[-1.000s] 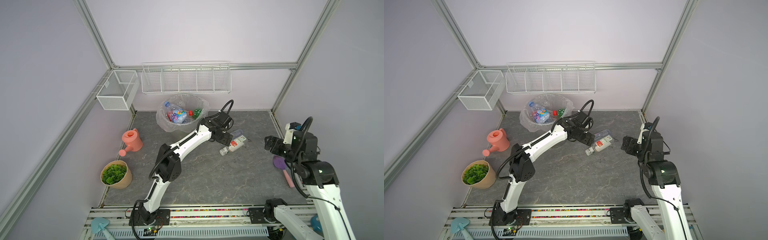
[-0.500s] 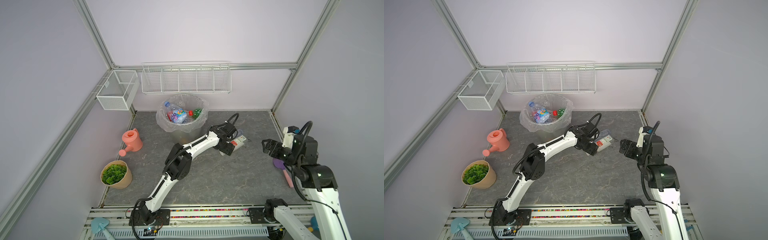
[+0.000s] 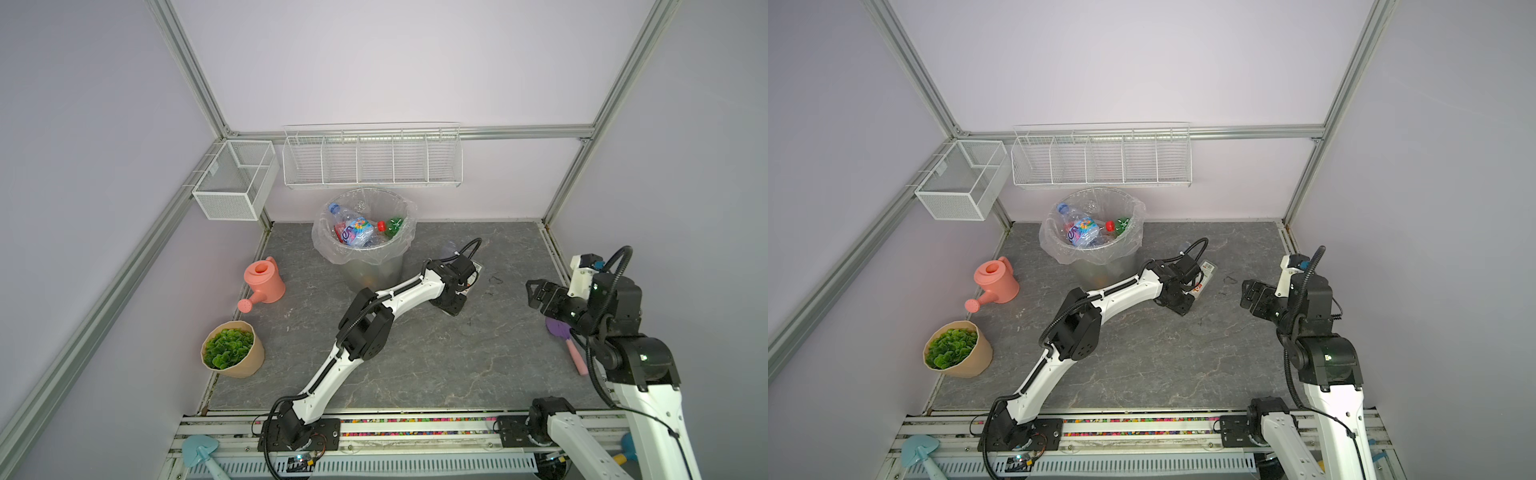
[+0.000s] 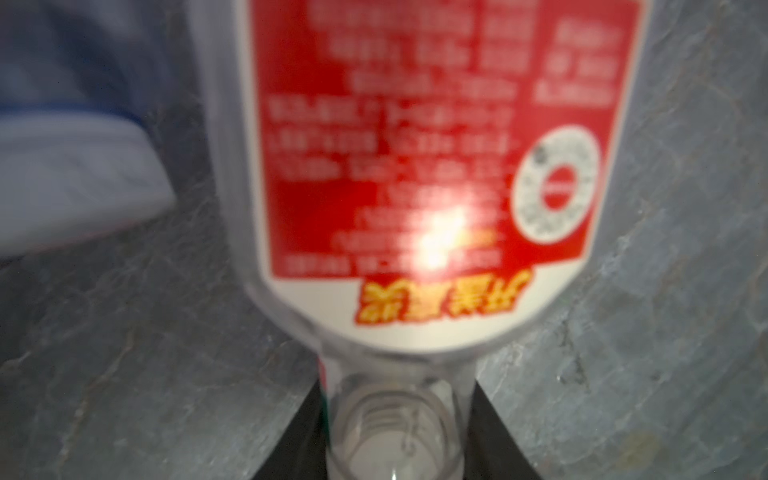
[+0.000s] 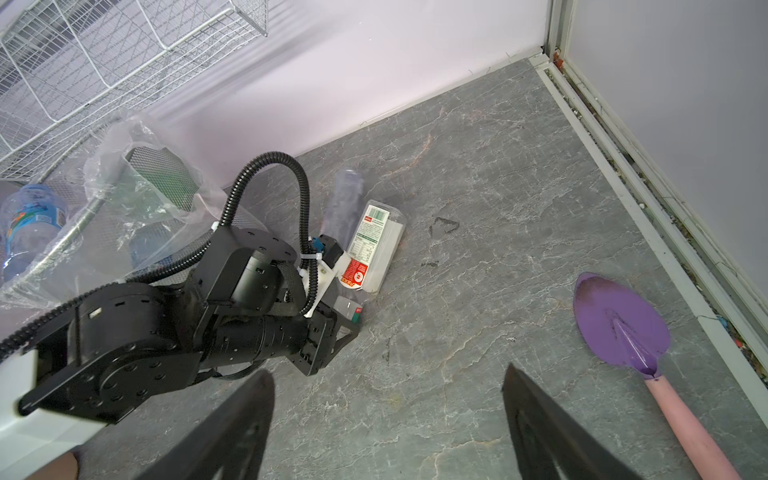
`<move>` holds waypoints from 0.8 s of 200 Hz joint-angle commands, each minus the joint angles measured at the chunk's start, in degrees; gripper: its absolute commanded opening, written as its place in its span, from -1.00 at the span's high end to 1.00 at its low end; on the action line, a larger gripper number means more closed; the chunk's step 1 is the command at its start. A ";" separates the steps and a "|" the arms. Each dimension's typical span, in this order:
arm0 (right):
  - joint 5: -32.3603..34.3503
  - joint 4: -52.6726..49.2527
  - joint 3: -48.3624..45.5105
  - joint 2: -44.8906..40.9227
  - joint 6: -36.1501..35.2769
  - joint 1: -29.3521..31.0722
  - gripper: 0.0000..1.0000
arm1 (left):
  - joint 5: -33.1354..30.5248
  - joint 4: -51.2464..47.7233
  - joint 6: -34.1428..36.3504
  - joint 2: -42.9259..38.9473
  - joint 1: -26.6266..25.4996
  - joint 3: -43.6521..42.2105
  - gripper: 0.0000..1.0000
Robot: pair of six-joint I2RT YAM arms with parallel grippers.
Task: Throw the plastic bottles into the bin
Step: 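Lower the left gripper onto the white-cap red-label bottle and grasp it, then lift the red-label bottle with the left gripper over the bin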
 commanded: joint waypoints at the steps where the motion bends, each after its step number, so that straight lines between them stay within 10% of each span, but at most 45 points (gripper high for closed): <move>1: -0.71 0.97 -0.18 -0.52 0.72 -0.25 -0.77 | -3.44 -0.67 0.63 -0.79 -1.13 1.06 0.43; 29: -0.54 0.81 0.18 -0.74 0.81 -0.32 -0.77 | -7.44 -4.17 1.70 -4.67 -2.68 2.94 0.89; 94: -0.51 0.52 0.96 -1.20 1.07 -0.38 -0.77 | -19.63 -5.50 2.34 -27.82 -2.90 8.51 0.92; 160: -3.07 1.65 -0.60 -2.07 2.55 -0.37 -0.77 | -13.04 -16.07 -1.45 -33.91 15.16 21.40 0.91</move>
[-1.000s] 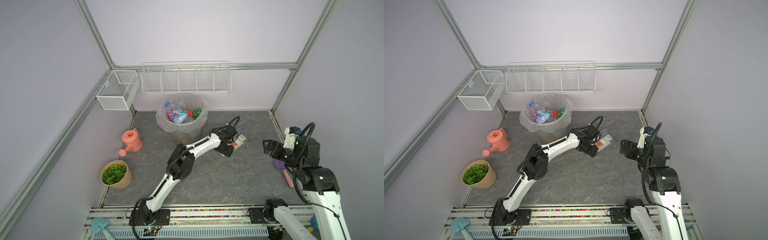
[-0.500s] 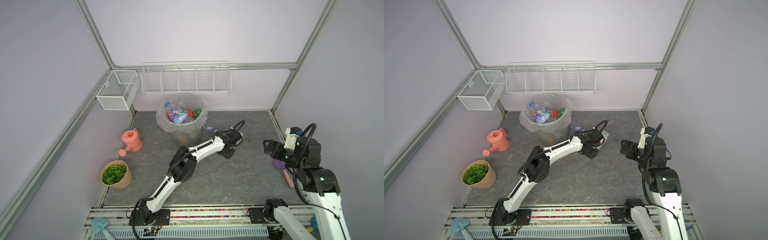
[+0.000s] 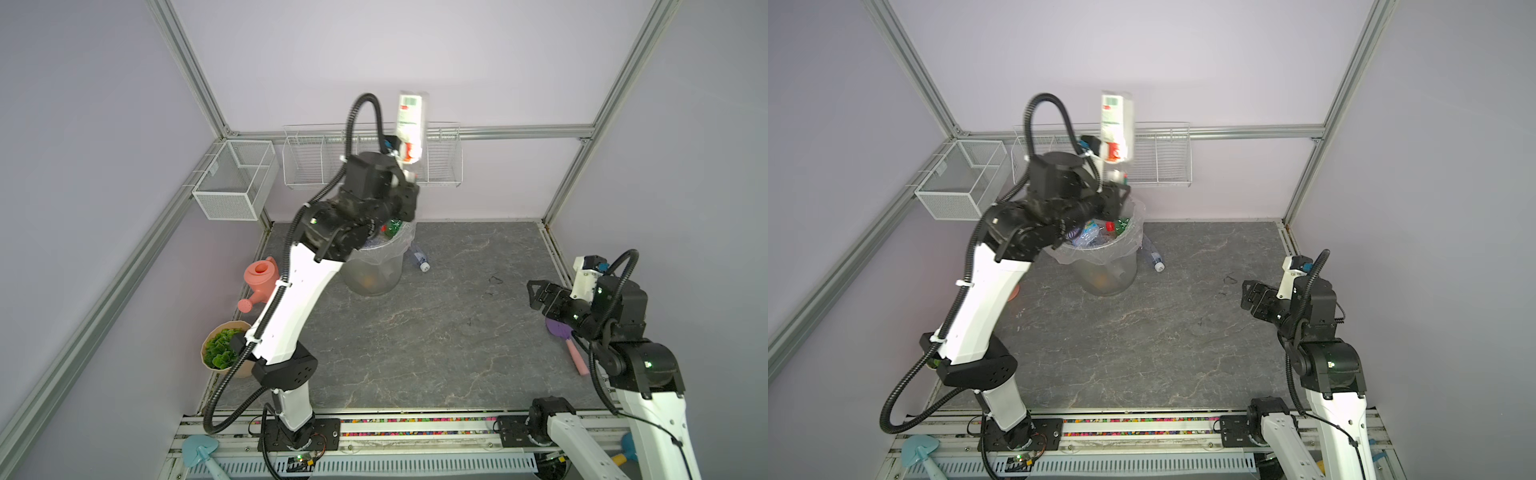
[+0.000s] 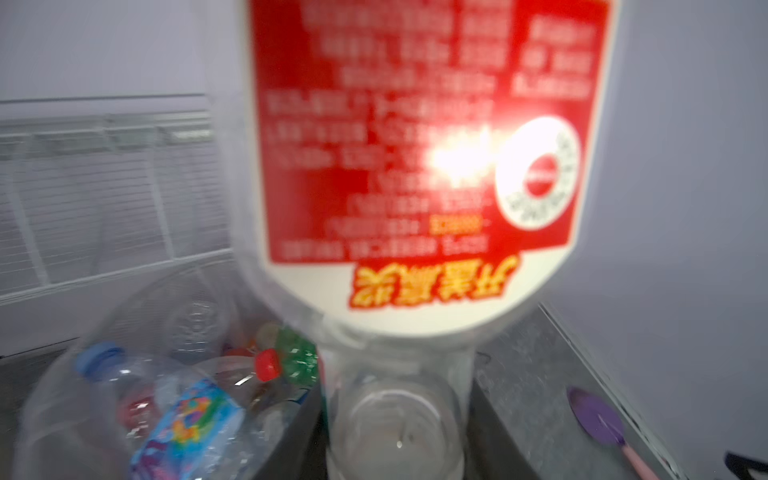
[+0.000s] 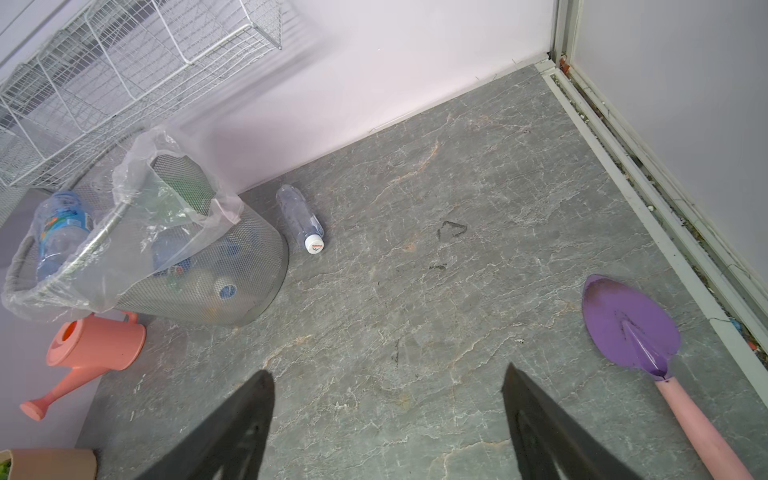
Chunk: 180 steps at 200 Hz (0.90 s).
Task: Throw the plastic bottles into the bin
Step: 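Lift the red-label bottle with the left gripper over the bin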
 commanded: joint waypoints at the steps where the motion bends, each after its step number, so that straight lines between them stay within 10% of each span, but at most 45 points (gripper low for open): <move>1: -1.84 1.75 -0.82 -0.43 1.45 -0.36 -0.77 | 2.15 -9.88 -1.56 2.94 4.21 -1.01 0.91; 50: -1.99 1.58 -0.30 -0.75 1.39 -0.36 -0.77 | 2.26 -7.05 -2.92 -0.18 8.41 -15.30 0.70; 69: -2.37 1.48 -0.04 -0.58 1.51 -0.38 -0.77 | 0.43 -8.95 -4.89 1.01 8.63 -14.56 0.02; 84: -2.36 1.09 0.23 -0.72 1.28 -0.32 -0.77 | -1.67 -10.59 -6.02 1.64 8.57 -12.43 -0.99; 180: -5.86 2.91 -1.96 0.96 0.46 -0.36 -0.77 | -3.88 -7.11 -6.82 -9.55 8.59 -10.62 -0.99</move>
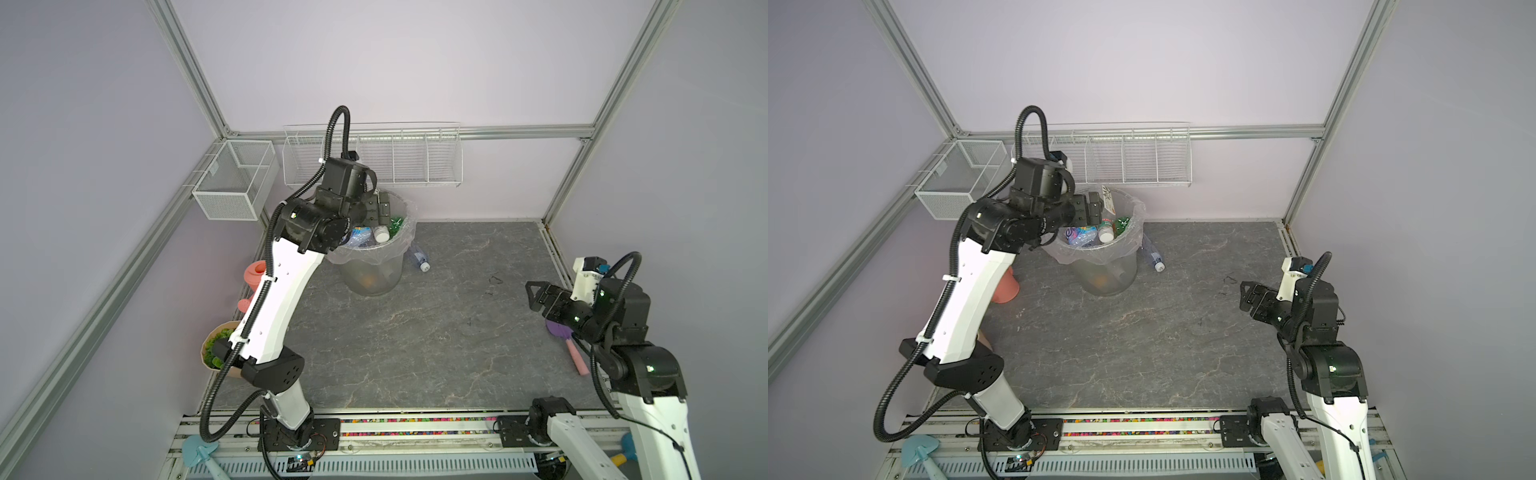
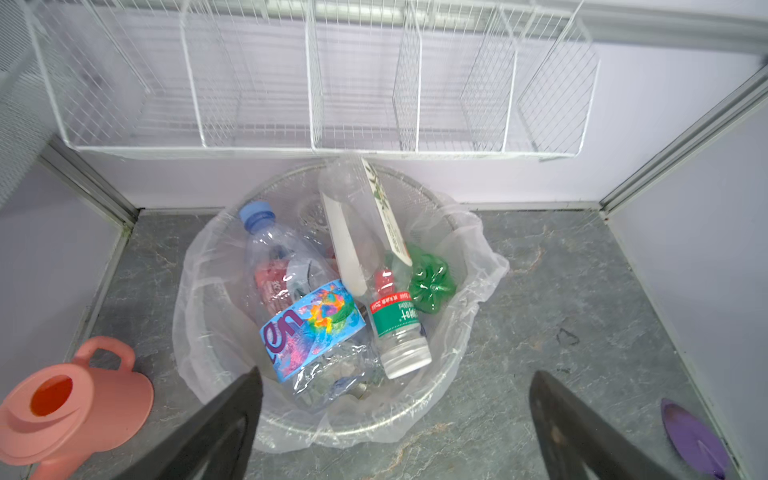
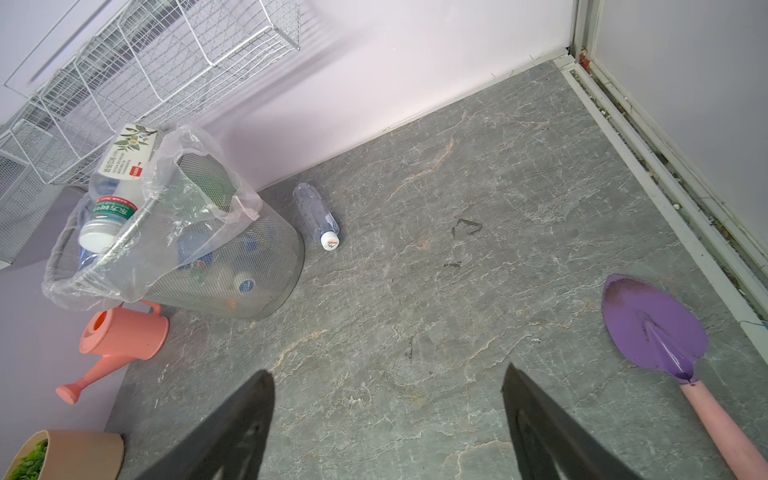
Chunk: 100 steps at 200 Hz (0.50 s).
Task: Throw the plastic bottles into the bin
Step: 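Lift the red-label bottle with the left gripper over the bin, then release the red-label bottle into the bin while the right gripper grasps the Ganten bottle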
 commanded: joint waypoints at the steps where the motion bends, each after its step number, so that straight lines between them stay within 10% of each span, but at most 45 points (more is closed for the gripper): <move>1: -3.49 2.89 -1.77 1.84 -0.20 -0.26 -0.77 | -1.25 1.25 -0.52 -4.41 0.15 -0.63 -0.99; 40: -10.52 9.55 -4.44 10.51 -3.22 1.70 -0.76 | 1.42 7.91 0.11 -13.04 0.22 -8.71 -0.99; 100: -3.14 21.34 2.22 36.33 -11.16 15.49 -0.76 | 9.49 19.91 -0.39 -30.24 0.21 -32.01 -0.99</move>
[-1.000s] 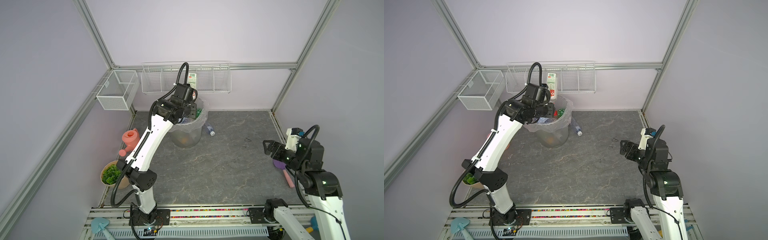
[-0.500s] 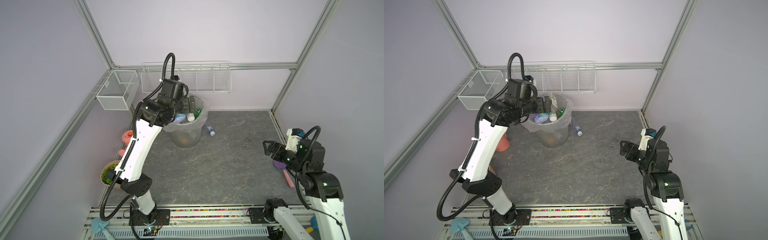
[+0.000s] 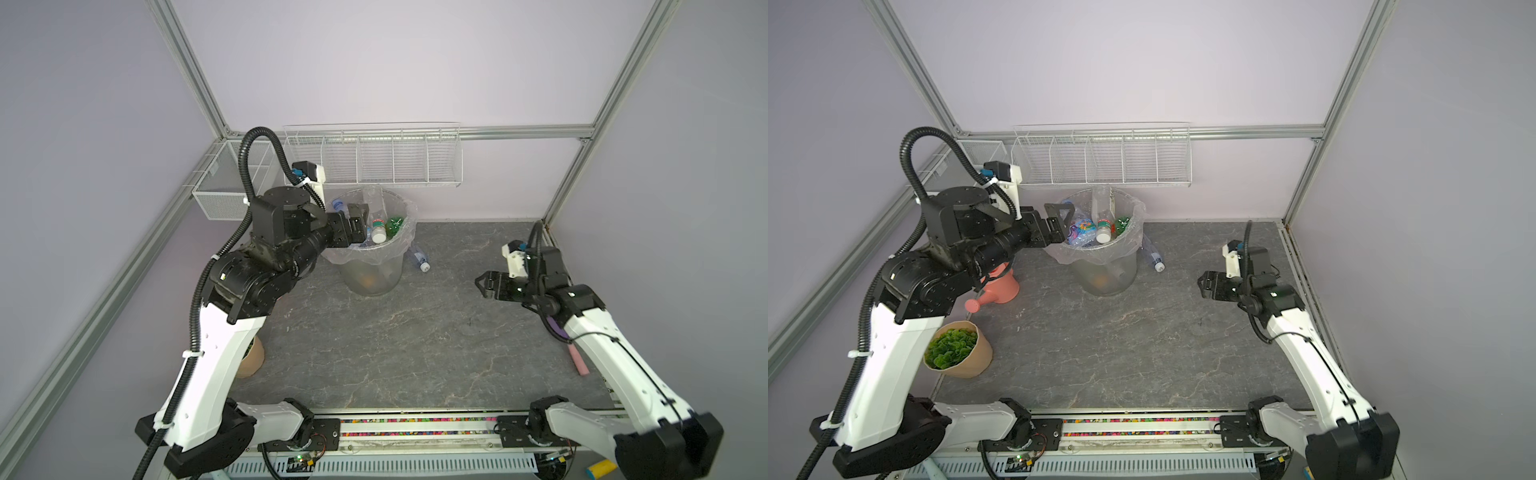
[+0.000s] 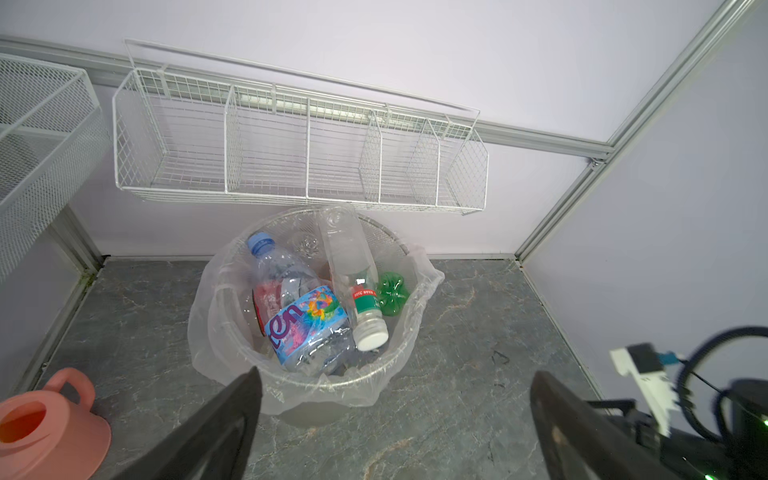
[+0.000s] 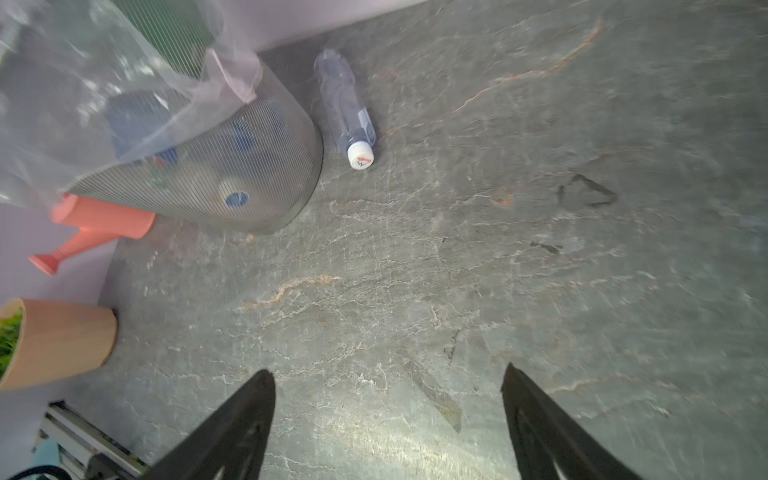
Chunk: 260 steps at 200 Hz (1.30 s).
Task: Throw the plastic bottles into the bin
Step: 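Release the red-label bottle into the bin while the right gripper grasps the Ganten bottle, then lift the Ganten bottle with the right gripper over the bin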
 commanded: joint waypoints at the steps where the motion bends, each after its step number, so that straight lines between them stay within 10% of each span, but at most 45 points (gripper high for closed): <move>1: 1.97 8.22 4.07 9.38 -5.09 2.86 -0.76 | 4.37 4.94 -0.40 -5.08 0.19 -6.73 -0.99; 109: 1.65 12.44 41.33 59.96 -11.64 8.59 -0.76 | 4.15 3.22 -1.45 -19.12 0.18 -21.38 -0.98; 242: 10.12 -1.71 63.06 77.54 -14.86 12.54 -1.00 | 1.09 0.73 -0.30 -21.14 0.17 -21.09 -0.97; 260: 11.02 -1.97 61.77 76.70 -14.34 12.64 -0.63 | 1.08 0.63 -0.40 -21.36 0.19 -21.01 -0.96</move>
